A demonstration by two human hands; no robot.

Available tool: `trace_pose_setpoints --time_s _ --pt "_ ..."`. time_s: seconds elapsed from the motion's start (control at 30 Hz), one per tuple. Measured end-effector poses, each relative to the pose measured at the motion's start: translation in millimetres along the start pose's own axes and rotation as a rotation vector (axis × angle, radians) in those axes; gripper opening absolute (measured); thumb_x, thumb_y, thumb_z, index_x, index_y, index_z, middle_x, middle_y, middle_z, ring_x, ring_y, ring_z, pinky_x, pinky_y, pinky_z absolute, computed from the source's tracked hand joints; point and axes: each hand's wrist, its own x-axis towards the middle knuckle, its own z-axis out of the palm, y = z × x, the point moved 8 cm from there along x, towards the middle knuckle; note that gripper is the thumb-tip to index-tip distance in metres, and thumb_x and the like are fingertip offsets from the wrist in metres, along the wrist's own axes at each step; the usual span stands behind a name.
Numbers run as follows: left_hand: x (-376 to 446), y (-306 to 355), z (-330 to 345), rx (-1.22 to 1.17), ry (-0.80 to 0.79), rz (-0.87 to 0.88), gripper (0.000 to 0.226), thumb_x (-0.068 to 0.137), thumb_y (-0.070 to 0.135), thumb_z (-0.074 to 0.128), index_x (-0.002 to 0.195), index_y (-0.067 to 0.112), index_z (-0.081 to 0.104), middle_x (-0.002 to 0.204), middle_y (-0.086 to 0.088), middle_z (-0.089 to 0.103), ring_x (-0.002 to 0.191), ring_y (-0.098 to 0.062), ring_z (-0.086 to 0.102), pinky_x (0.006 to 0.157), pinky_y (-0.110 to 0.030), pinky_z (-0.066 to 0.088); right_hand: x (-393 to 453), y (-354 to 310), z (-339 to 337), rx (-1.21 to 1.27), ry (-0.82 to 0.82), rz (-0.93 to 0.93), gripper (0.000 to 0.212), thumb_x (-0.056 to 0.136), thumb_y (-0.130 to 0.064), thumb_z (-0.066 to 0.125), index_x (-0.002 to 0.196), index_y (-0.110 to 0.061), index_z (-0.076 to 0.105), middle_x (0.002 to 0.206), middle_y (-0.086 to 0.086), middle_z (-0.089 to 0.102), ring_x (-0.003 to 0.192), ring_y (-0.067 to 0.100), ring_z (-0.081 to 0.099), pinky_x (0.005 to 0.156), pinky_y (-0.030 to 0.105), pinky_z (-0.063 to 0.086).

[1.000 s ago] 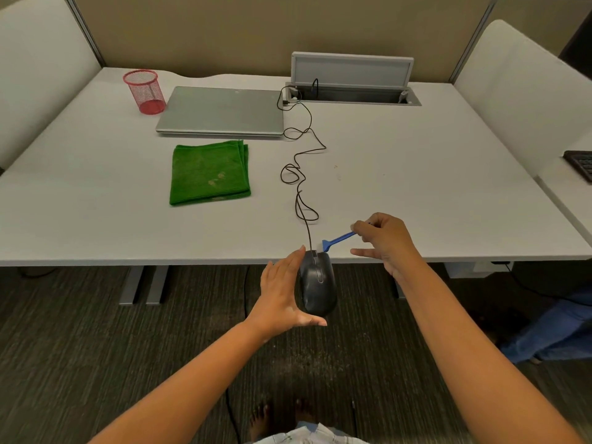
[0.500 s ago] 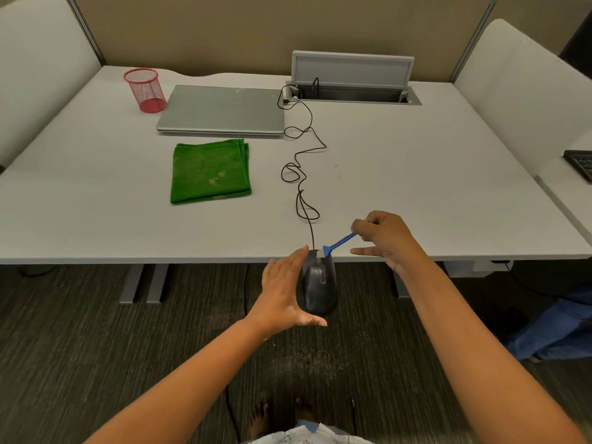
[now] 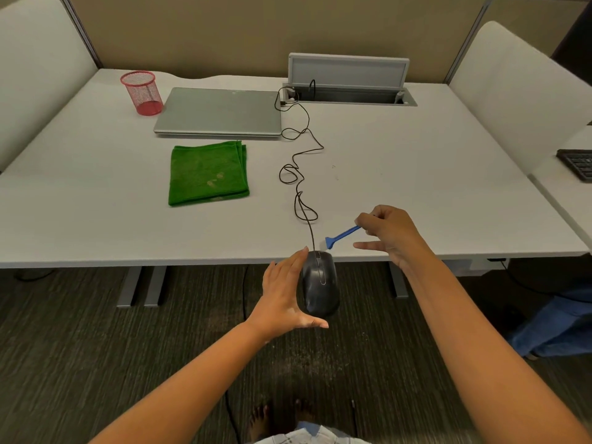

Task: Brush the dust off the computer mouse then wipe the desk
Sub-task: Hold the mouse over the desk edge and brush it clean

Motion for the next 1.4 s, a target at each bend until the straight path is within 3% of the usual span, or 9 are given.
trace_pose_setpoints --time_s 0.3,0.43,0.6,0.87,1.07,1.2,1.4 --pt "-0.7 -2.5 -1.3 -0.024 0.008 -0.018 0.125 0.046 0.069 0.075 0.132 0.056 -0.015 0.150 0.004 0.017 0.128 0.001 0.009 0.111 -0.041 0.004 -8.7 8.9 0.4 -0.014 -0.077 0.015 0.031 0.075 -0.004 0.069 0.055 -0.011 0.047 0.067 0.007 0.045 0.069 0.015 0.053 0.055 0.029 0.058" --pt "-3.1 -1.2 2.6 -0.032 -0.011 -0.019 0.123 0.047 0.070 0.074 0.131 0.057 -0.015 0.150 0.004 0.017 0.133 -0.005 0.010 0.112 -0.042 0.002 -11.0 6.5 -0.2 0.003 -0.047 -0.007 0.028 0.076 -0.006 0.070 0.058 -0.010 0.049 0.065 0.006 0.047 0.065 0.014 0.053 0.057 0.032 0.060" --pt "1.4 -0.8 0.6 -0.038 -0.003 -0.016 0.122 0.046 0.071 0.073 0.132 0.056 -0.013 0.149 0.003 0.020 0.133 -0.015 0.018 0.113 -0.050 0.011 -18.2 15.0 1.0 -0.043 -0.055 0.005 0.030 0.075 -0.004 0.069 0.056 -0.011 0.047 0.067 0.006 0.045 0.070 0.015 0.054 0.053 0.026 0.058" --pt "2.9 -1.0 3.1 -0.019 0.017 -0.016 0.124 0.044 0.074 0.071 0.133 0.054 -0.012 0.147 0.002 0.024 0.130 -0.013 0.021 0.112 -0.049 0.014 -31.0 19.7 -2.5 -0.077 -0.099 -0.010 0.033 0.074 -0.002 0.068 0.056 -0.014 0.043 0.064 0.002 0.041 0.059 0.008 0.054 0.046 0.017 0.051" --pt "2.3 5.1 3.4 0.009 -0.004 0.020 0.124 0.045 0.074 0.070 0.133 0.054 -0.014 0.148 0.001 0.022 0.132 -0.014 0.018 0.112 -0.051 0.012 -31.3 7.7 0.0 0.011 -0.073 -0.064 0.031 0.075 -0.002 0.069 0.056 -0.012 0.046 0.063 0.003 0.041 0.062 0.010 0.054 0.048 0.021 0.054" --pt "1.5 7.2 4.0 0.013 -0.015 0.025 0.124 0.045 0.074 0.071 0.132 0.055 -0.016 0.149 0.001 0.020 0.131 -0.007 0.013 0.112 -0.048 0.009 -32.6 9.0 7.3 -0.068 -0.096 -0.083 0.029 0.074 -0.002 0.068 0.057 -0.013 0.047 0.063 0.002 0.044 0.059 0.007 0.056 0.047 0.019 0.052" --pt "-0.6 4.8 1.0 0.007 0.024 0.019 0.125 0.045 0.073 0.071 0.133 0.053 -0.014 0.147 -0.001 0.025 0.130 -0.008 0.016 0.112 -0.050 0.013 -32.3 14.3 -2.7 -0.097 -0.112 -0.067 0.035 0.075 0.001 0.065 0.055 -0.013 0.041 0.063 0.002 0.040 0.051 0.004 0.057 0.050 0.023 0.056"
